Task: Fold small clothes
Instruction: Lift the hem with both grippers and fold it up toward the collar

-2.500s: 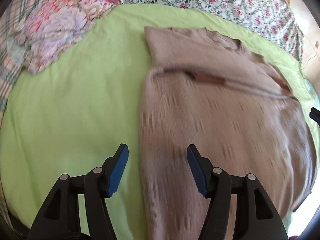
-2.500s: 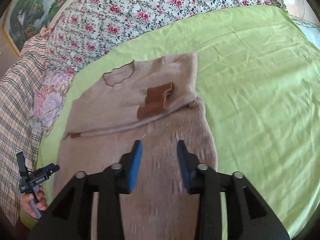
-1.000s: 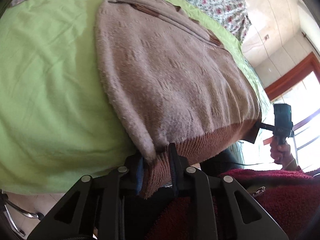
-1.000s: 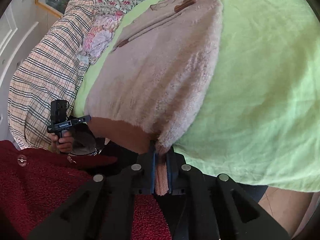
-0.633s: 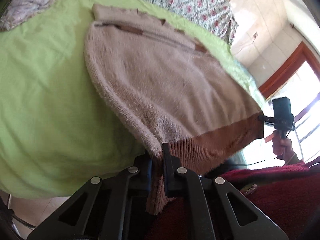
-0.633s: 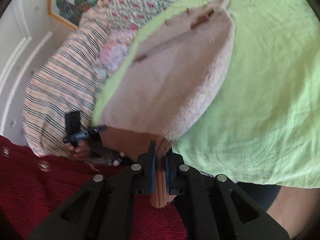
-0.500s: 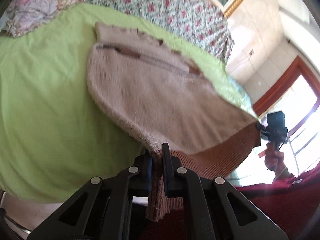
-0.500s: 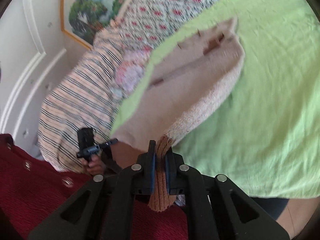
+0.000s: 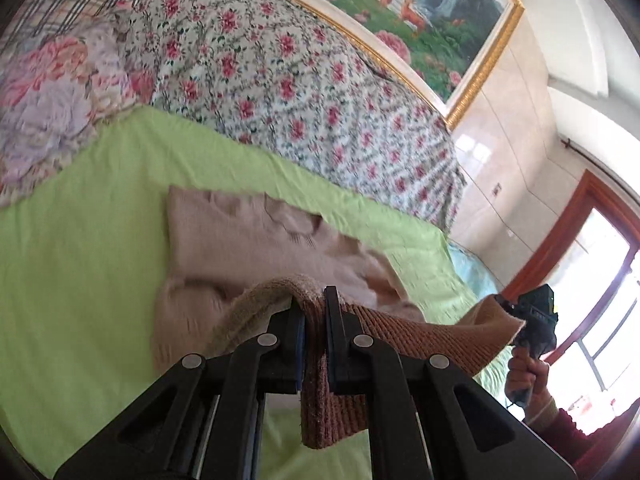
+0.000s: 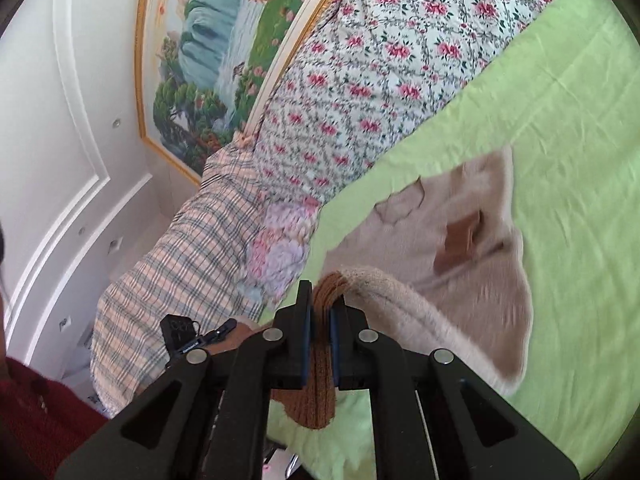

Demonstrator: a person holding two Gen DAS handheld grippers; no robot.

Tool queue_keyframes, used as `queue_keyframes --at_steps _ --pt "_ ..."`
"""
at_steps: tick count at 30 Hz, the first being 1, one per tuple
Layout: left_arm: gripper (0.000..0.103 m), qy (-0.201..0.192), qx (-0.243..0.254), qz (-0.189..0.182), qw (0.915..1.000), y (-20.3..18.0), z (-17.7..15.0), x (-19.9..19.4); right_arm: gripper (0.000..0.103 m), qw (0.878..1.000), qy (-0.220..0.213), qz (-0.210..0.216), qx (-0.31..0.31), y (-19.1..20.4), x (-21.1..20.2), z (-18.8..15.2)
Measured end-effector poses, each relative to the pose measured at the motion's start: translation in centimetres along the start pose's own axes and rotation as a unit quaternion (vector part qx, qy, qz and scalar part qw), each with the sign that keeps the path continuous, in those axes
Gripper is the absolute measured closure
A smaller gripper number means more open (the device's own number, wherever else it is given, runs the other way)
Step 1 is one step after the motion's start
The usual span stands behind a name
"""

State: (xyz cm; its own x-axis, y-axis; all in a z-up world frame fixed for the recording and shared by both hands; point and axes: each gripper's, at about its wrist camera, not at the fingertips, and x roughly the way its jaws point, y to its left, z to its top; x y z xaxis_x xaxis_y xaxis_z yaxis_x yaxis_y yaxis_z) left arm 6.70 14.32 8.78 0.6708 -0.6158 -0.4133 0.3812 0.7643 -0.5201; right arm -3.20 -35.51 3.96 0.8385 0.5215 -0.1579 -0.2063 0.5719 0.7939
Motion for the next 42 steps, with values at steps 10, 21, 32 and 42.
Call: queue_keyframes --at_steps 10,21,32,42 --pt "0.097 0.017 -0.043 0.063 0.9970 6.9 6.5 12.1 0.094 0.993 0.000 -0.116 0.032 -8.0 9.5 8.7" --pt "0.095 0.077 -0.081 0.105 0.9881 12.6 6.2 20.0 0.093 0.976 0.043 -0.204 0.064 -14.3 15.0 9.0" --pt "0.079 0.147 -0.029 0.022 0.9884 4.3 -0.8 19.0 0.080 0.975 0.134 -0.162 -0.078 -5.4 15.5 2.4" --pt "0.080 0.185 0.055 0.094 0.9767 4.2 3.0 26.2 0.080 0.932 0.169 -0.303 -0.106 -10.0 20.7 7.0"
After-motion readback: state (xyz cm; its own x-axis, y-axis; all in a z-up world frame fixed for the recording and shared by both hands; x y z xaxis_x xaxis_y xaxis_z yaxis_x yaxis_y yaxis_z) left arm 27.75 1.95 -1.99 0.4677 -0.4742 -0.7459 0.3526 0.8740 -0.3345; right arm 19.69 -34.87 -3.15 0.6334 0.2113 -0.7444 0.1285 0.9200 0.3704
